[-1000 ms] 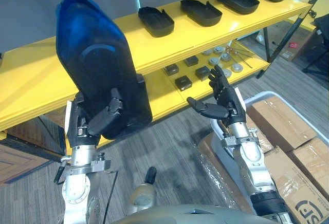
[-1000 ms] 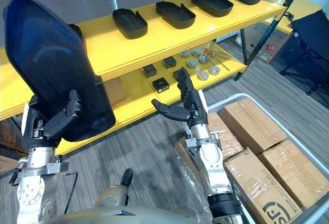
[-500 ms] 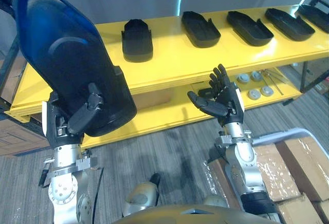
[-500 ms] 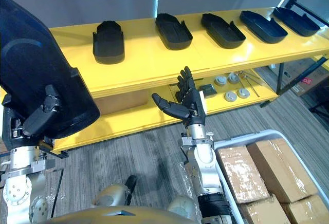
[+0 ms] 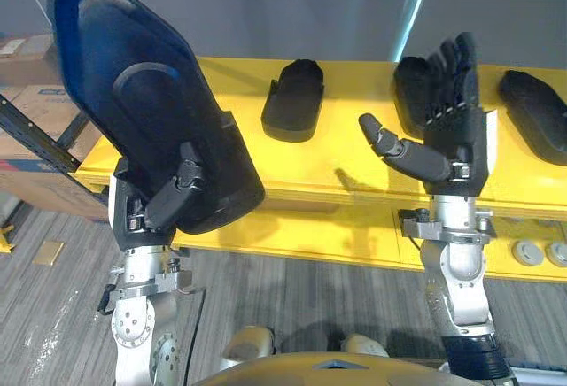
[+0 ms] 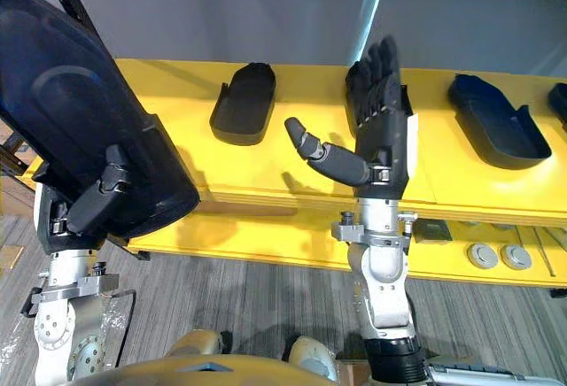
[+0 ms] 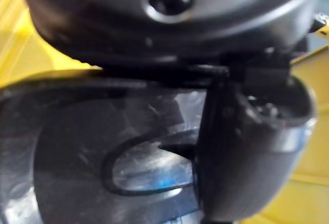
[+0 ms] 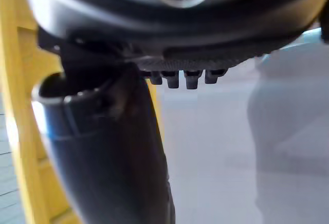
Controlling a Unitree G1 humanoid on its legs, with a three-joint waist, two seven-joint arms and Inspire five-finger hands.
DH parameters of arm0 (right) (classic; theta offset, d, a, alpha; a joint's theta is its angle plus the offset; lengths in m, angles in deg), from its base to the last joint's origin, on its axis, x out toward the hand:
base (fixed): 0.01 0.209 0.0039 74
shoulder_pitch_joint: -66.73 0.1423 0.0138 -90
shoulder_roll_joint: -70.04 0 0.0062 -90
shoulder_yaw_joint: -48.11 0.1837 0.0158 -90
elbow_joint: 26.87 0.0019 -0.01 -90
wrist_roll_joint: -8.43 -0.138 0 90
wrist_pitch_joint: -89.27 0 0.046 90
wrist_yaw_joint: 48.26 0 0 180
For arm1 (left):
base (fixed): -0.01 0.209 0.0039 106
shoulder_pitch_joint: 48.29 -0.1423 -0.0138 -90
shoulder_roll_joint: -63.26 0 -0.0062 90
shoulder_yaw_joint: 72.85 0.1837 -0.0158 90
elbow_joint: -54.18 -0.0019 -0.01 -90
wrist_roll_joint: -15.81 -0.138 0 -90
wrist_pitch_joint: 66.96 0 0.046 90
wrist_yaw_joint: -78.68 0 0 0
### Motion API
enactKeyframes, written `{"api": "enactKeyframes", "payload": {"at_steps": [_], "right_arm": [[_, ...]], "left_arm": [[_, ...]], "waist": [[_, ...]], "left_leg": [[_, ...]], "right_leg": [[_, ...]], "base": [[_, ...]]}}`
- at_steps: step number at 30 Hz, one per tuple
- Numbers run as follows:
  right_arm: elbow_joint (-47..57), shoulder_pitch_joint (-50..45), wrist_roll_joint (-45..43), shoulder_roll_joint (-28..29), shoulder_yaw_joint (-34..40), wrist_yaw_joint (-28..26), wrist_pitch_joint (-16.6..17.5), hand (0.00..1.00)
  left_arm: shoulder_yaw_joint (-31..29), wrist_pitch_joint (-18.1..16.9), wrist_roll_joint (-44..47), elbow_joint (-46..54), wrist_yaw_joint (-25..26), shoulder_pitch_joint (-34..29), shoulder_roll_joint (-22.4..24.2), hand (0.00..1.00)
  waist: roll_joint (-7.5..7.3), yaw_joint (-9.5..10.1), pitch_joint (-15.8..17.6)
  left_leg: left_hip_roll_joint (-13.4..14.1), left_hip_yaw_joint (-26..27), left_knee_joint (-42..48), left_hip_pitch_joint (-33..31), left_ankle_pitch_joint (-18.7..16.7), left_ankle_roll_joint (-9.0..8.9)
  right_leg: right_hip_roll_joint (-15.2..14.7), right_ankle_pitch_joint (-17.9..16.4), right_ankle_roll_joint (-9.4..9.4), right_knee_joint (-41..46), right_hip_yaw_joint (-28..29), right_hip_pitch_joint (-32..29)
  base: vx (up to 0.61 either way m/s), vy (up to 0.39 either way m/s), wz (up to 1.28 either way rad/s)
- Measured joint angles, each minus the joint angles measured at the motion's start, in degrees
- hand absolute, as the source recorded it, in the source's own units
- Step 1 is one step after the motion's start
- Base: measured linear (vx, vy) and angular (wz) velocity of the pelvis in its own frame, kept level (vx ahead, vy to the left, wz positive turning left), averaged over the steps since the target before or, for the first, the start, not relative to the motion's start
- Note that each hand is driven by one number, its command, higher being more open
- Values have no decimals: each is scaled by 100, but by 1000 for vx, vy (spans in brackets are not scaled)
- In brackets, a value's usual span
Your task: Walk over and take three plastic housings, then place them on the shelf
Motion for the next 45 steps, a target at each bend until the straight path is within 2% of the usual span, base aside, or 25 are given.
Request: {"api": "enactKeyframes", "payload": {"at_steps": [3,6,7,9,11,13,14,15,16,17,18,19,20,21,22,24,26,27,28,30,34,35,37,41,45], "right_arm": [[188,0,-191,2,64,-381,231,100],[186,-21,-245,5,244,-546,317,100],[169,-17,-246,19,365,-597,316,100],[-39,35,-397,98,390,-670,313,100],[-377,47,-782,238,338,-804,301,100],[-808,93,-884,324,270,-730,302,100],[-974,103,-885,339,191,-689,301,100],[-1154,117,-956,301,11,-651,299,100],[-1232,152,-987,243,-68,-655,304,100],[-1369,181,-994,292,-167,-646,299,100],[-1501,229,-860,317,-303,-637,286,100],[-1532,252,-794,331,-351,-639,268,100],[-1542,258,-687,481,-374,-621,179,100],[-1551,255,-580,627,-421,-547,60,100],[-1546,244,-546,654,-424,-525,58,100],[-1375,238,-368,667,-342,-316,78,100],[-1216,252,-273,692,-280,-179,101,100],[-1120,240,-74,666,-268,-59,92,100],[-1087,235,-34,635,-268,-30,91,100],[-977,232,18,567,-251,-10,48,100],[-866,42,67,417,-219,43,-296,100],[-873,5,60,327,-155,-18,-434,100],[-880,-86,33,225,-64,-33,-543,100],[-880,-177,34,9,48,-133,-538,100],[-876,-176,16,-164,83,-160,-538,100]], "left_arm": [[159,5,-1,0,0,2,-28,0],[364,7,-7,-36,-27,88,-122,0],[466,8,-44,-92,-17,151,-129,0],[535,8,-72,-229,12,163,-120,0],[535,16,-47,-470,111,171,-110,0],[531,14,-4,-768,168,168,-58,0],[530,5,-4,-914,183,169,-33,0],[531,1,-5,-1105,158,135,83,0],[528,-6,0,-1143,143,113,136,0],[513,-11,17,-1200,126,130,127,0],[484,-38,49,-1179,78,142,101,0],[476,-41,49,-1158,64,161,82,0],[479,-3,48,-1180,45,268,-59,0],[480,74,49,-1181,37,276,-238,0],[484,127,44,-1181,15,281,-332,0],[434,138,46,-1088,-309,308,-752,0],[281,138,106,-823,-574,309,-988,0],[165,137,120,-701,-615,418,-1071,0],[145,141,121,-709,-619,487,-1079,0],[75,250,180,-709,-689,698,-1058,0],[123,468,181,-705,-881,986,-1063,0],[208,507,179,-705,-903,1014,-1055,0],[362,601,140,-705,-902,1031,-1056,0],[489,705,116,-728,-835,1084,-1065,0],[454,887,98,-1068,-457,1704,-1187,0]], "waist": [[19,-73,-12],[-9,-132,-40],[-42,-173,-36],[-128,-228,7],[-161,-295,-22],[-191,-297,-17],[-207,-288,-17],[-57,-234,-61],[50,-235,-70],[107,-281,-106],[76,-337,-86],[69,-344,-78],[-68,-359,11],[-171,-283,77],[-185,-262,79],[-236,-263,40],[-274,-238,9],[-289,-268,-1],[-283,-273,1],[-267,-268,9],[-179,-367,3],[-122,-399,-5],[-73,-436,-37],[-62,-572,-44],[-53,-614,-53]], "left_leg": [[14,368,423,-131,-17,-36],[-1,805,-93,-60,157,-48],[44,1156,-408,-1,112,92],[384,1566,-305,-33,93,91],[968,1717,226,-366,186,89],[1346,1719,266,-558,621,72],[1382,1710,134,-546,941,84],[1332,1617,-224,-424,2118,157],[1279,1533,-241,-380,2058,-42],[1124,1461,-208,-312,1581,-437],[1039,1470,-229,-308,1000,-722],[1044,1514,-265,-302,753,-869],[983,1553,-294,-255,498,-943],[959,1589,-337,-87,508,-895],[956,1604,-383,16,486,-855],[894,1696,-733,376,409,-702],[866,1860,-959,395,415,-517],[881,1896,-1180,402,529,-435],[872,1902,-1262,438,589,-437],[821,1996,-1419,504,698,-451],[870,2062,-1608,499,977,-566],[953,2091,-1631,496,1005,-602],[1075,2166,-1687,566,1035,-653],[1209,2442,-1925,796,1090,-742],[1212,2689,-2015,788,1112,-736]], "right_leg": [[-29,-4,4,-250,-196,372],[-229,19,45,-430,-489,449],[-397,49,83,-515,-629,457],[-631,23,146,-530,-657,490],[-965,-30,233,-502,-607,527],[-1394,-49,393,-463,-317,535],[-1638,53,627,-447,-189,529],[-1910,204,1097,-453,64,463],[-1967,262,1252,-485,164,457],[-2118,328,1334,-615,214,460],[-2188,517,1308,-858,241,505],[-2189,670,1349,-956,228,548],[-2258,1020,1452,-1102,165,666],[-2265,1505,1446,-1131,70,733],[-2264,1711,1439,-1106,7,785],[-2316,2383,1226,-880,-199,792],[-2319,2592,949,-807,-528,590],[-1986,1609,950,-220,-622,393],[-1851,1247,911,-87,-648,361],[-1601,816,917,-155,-705,389],[-1396,833,950,-954,-792,623],[-1287,915,1046,-1135,-793,675],[-1152,957,1006,-1228,-737,688],[-988,1025,970,-1347,-520,667],[-941,1173,989,-1553,-299,522]], "base": [[71,35,31],[-39,86,66],[-78,110,77],[-79,166,59],[-41,273,33],[31,348,0],[85,545,-38],[89,529,-46],[103,714,-41],[57,642,-11],[43,622,1],[35,546,16],[20,455,2],[7,412,-2],[-15,341,-11],[-9,300,1],[-26,187,-15],[-19,100,-16],[5,39,-7],[-7,26,-24],[-8,-49,-15],[-14,-77,-14],[-14,-70,-25],[-21,-32,-32],[-30,8,-27]]}}
